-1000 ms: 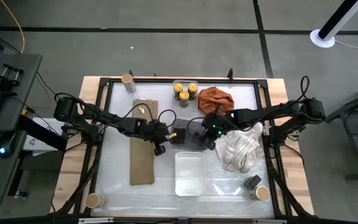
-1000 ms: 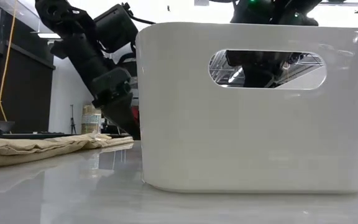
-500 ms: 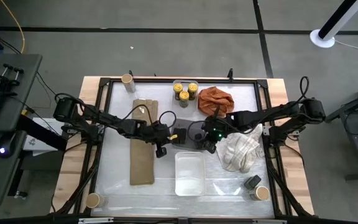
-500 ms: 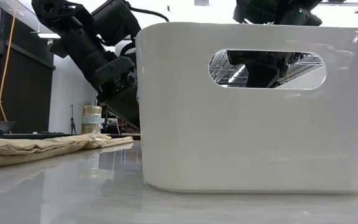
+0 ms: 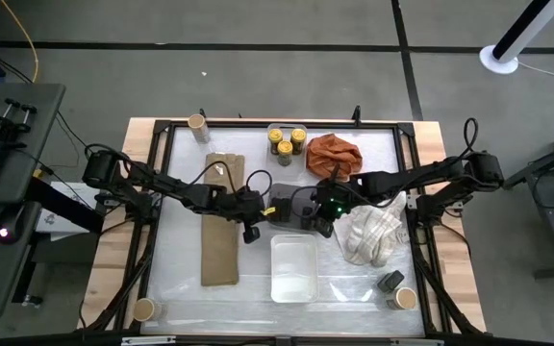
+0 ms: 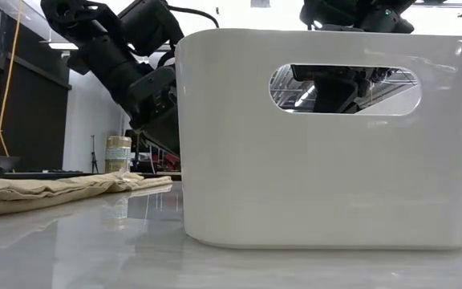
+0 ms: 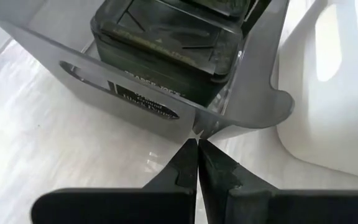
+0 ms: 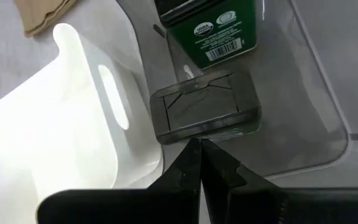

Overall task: Sort spices by type
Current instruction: Put the top black seasoning can into the black bin

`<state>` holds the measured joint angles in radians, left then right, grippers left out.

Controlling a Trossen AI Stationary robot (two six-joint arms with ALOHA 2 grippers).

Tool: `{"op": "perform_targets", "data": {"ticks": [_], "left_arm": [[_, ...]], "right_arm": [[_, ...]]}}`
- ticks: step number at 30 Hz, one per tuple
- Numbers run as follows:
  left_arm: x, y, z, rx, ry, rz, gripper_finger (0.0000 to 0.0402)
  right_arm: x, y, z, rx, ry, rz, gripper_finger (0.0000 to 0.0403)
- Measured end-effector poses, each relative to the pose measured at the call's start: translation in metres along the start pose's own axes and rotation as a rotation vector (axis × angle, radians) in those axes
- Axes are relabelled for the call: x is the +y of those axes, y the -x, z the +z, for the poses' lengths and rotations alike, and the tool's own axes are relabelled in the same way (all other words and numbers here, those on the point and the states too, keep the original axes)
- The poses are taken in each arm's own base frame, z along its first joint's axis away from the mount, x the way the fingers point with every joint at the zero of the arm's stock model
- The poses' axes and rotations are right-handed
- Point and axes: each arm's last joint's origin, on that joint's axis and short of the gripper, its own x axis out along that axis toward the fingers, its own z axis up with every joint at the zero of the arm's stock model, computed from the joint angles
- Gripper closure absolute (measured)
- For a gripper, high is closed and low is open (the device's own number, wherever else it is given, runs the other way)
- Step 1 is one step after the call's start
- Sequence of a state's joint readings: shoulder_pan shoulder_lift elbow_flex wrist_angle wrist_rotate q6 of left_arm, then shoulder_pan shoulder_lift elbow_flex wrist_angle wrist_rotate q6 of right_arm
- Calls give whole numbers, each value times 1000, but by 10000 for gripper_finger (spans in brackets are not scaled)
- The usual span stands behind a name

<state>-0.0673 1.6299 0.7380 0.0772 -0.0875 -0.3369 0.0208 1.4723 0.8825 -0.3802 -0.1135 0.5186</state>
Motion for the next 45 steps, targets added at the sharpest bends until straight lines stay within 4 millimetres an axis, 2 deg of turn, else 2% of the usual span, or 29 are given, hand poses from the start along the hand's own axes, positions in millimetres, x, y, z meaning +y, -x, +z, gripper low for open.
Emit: {"op": "perform_targets", "data": {"ticks": [12,26,45], "left_arm": [[0,0,1,-12,3,-3,401],[-1,0,4,-44,6,-14,401],[-1,0,4,-45,6,-13,401]], "right_arm": [[0,-6,5,-65,-17,-36,403],[-14,-6,15,-124,-60,-83,403],[-23,-10,7,13,-112,-90,403]]}}
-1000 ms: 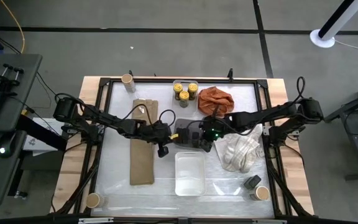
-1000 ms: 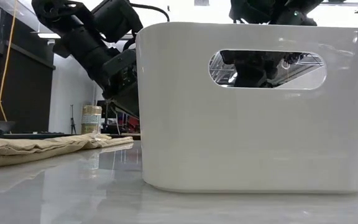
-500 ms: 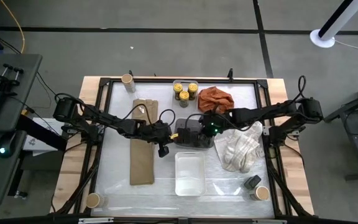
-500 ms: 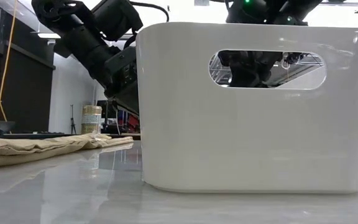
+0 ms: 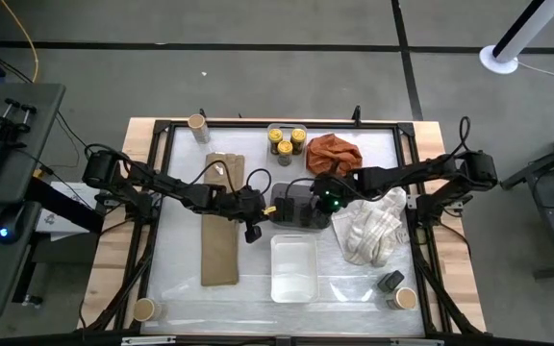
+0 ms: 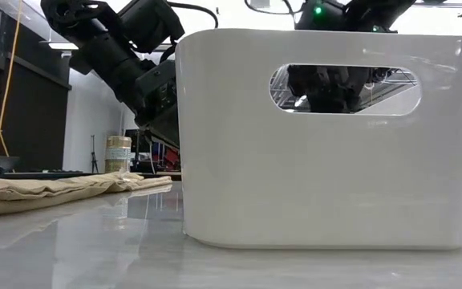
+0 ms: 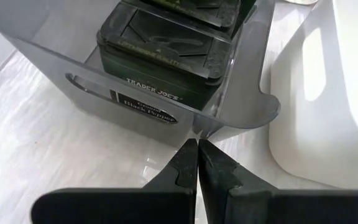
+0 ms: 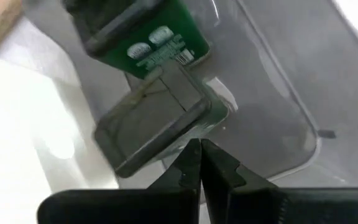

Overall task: Sort spices by type
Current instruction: Put the top black seasoning can into the black bin

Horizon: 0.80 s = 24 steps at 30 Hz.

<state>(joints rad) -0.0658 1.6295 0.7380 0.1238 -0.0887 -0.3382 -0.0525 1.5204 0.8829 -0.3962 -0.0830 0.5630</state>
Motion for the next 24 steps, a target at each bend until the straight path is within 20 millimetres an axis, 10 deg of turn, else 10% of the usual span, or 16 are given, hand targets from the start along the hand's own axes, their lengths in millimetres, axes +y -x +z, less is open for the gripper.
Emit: {"op": "perform_targets", "data": {"ticks": [24], "left_arm": [[0,0,0,-3,1,2,401]], "right_arm": [[1,-14,-1,59,-68,66,403]]}}
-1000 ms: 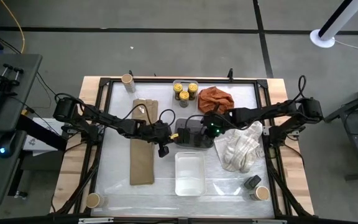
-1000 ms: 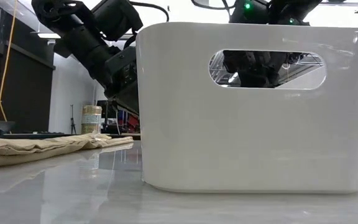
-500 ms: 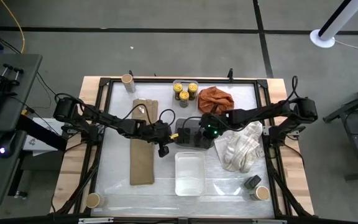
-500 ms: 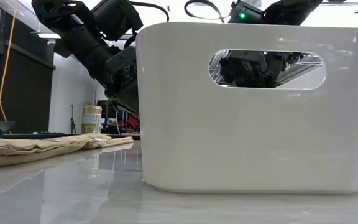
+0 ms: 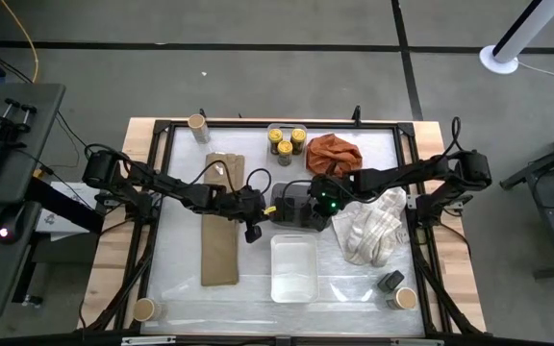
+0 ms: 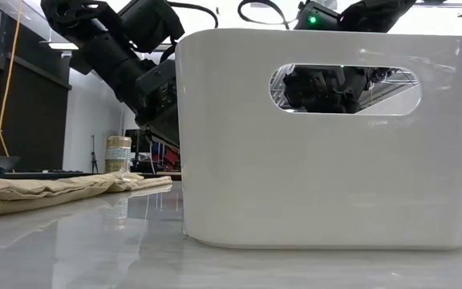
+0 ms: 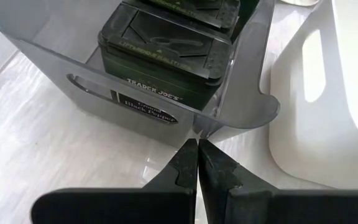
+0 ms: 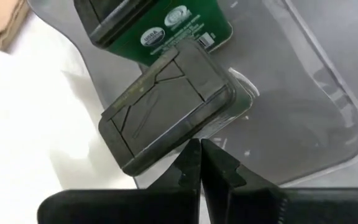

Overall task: Sort spices by type
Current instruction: Put the top black seasoning can into the black bin

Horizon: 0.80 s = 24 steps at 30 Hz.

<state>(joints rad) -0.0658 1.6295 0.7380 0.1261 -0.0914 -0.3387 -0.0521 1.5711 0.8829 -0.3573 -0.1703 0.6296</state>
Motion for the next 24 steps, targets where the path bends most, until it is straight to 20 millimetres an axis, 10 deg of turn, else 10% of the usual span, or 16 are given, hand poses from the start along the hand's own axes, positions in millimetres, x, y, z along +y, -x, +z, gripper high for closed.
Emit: {"op": "perform_targets", "data": {"ticks": [24], "left_arm": [[0,0,0,-1,0,2,401]], "right_arm": [[4,0,9,-117,-109,17,403]]}}
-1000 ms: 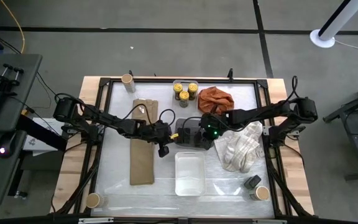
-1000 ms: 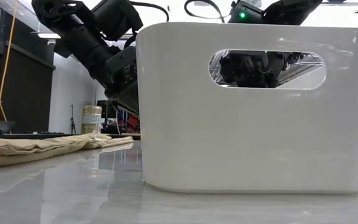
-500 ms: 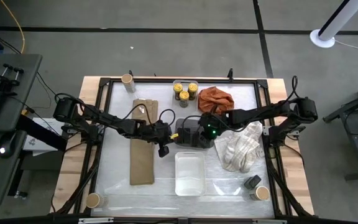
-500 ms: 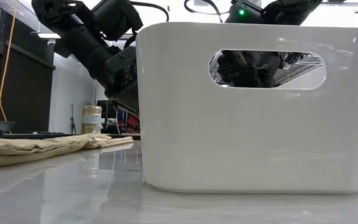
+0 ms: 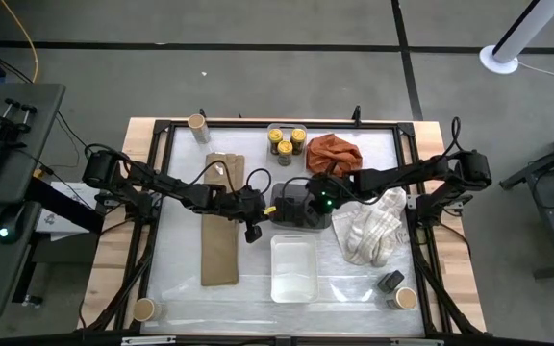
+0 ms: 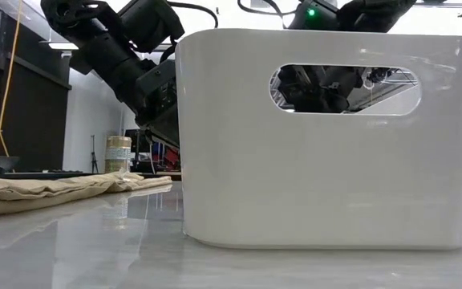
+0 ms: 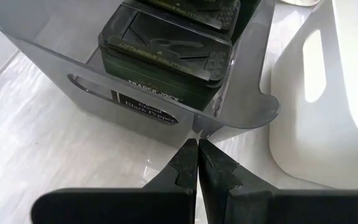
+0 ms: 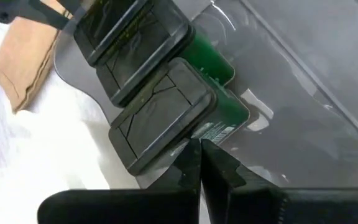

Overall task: Sort spices by type
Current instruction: Put the top black seasoning can into the black bin

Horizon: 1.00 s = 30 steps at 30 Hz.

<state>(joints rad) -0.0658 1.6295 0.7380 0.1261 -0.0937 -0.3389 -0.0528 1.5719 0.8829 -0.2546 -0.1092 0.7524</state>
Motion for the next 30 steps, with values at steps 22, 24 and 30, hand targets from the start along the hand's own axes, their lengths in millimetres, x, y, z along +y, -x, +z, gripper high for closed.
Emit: {"op": "perform_targets", "data": {"ticks": [22,24,30], "left_arm": [[0,0,0,0,1,0,401],[0,0,0,0,0,0,401],[2,0,1,1,6,-1,401]], "right_arm": [[-1,0,1,-33,9,-27,403],[0,0,1,-22,9,-15,403],[0,0,1,-22,27,-15,403]]}}
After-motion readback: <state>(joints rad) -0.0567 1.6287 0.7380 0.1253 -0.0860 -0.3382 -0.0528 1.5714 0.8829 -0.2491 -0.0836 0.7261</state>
